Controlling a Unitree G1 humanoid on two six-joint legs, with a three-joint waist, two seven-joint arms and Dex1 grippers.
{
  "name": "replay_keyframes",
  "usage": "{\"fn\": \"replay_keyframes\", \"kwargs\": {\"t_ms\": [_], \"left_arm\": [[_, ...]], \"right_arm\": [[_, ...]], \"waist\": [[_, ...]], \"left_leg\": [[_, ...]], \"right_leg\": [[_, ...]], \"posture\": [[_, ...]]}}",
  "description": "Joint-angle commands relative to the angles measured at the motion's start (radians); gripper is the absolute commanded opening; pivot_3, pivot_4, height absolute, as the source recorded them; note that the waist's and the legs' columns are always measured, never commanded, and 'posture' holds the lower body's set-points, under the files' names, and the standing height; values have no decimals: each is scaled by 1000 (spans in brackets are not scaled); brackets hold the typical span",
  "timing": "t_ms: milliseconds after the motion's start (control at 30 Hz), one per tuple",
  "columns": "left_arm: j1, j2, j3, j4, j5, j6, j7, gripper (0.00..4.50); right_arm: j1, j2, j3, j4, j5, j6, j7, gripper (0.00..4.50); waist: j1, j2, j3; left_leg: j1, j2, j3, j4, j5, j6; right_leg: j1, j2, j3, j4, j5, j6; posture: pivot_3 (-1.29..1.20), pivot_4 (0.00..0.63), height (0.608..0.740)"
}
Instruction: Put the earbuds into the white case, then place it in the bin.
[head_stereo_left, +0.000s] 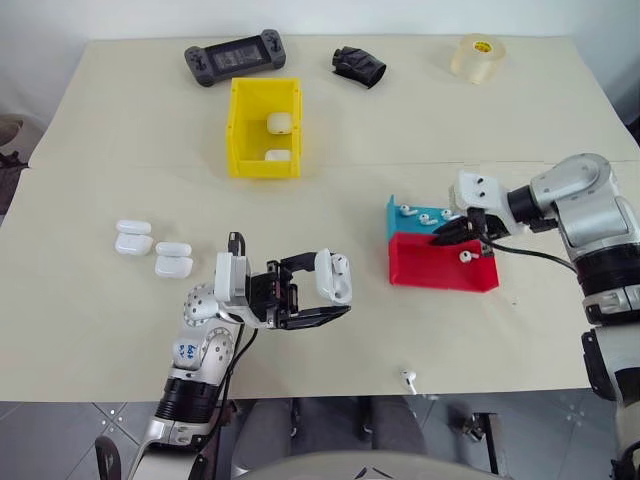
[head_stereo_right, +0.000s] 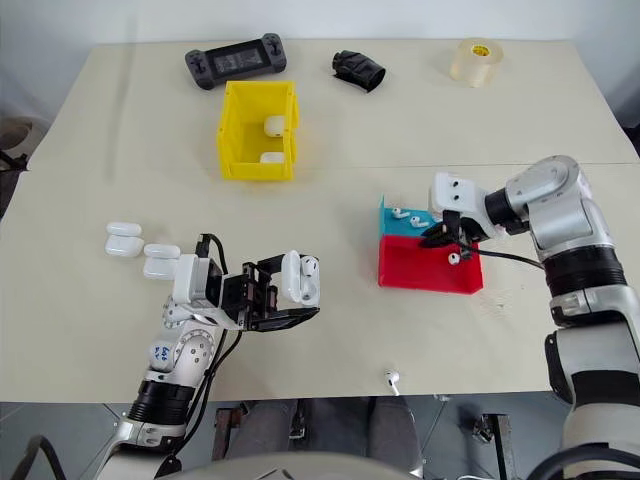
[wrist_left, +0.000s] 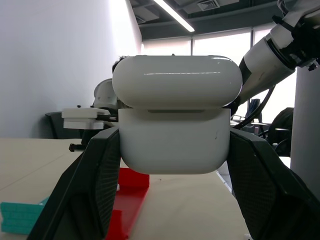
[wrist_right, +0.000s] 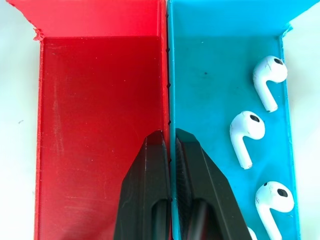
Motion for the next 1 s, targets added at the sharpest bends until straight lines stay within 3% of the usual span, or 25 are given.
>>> {"fn": "replay_keyframes", "kwargs": {"t_ms": [33,333,1000], "left_arm": [[-2,2,4,-41,-13,-1,6,2928],[-2,7,5,-47,-16,6,9,2928],[-8,11,5,-58,-23,30,14,2928]], "right_arm": [[41,-43,-2,-65,33,-28,74,3],[104,-159,27,-109,87,-22,78,3],[262,-219,-19,-327,143,145,43,3]], "waist": [[0,0,0],[15,0,0],[23,0,0]], "left_leg": [[0,0,0,0,0,0],[0,0,0,1,0,0],[0,0,-1,1,0,0]], "right_leg": [[0,0,0,0,0,0],[1,-1,0,-1,0,0],[1,-1,0,-1,0,0]], "posture": [[0,150,740],[0,150,740],[0,150,740]]}}
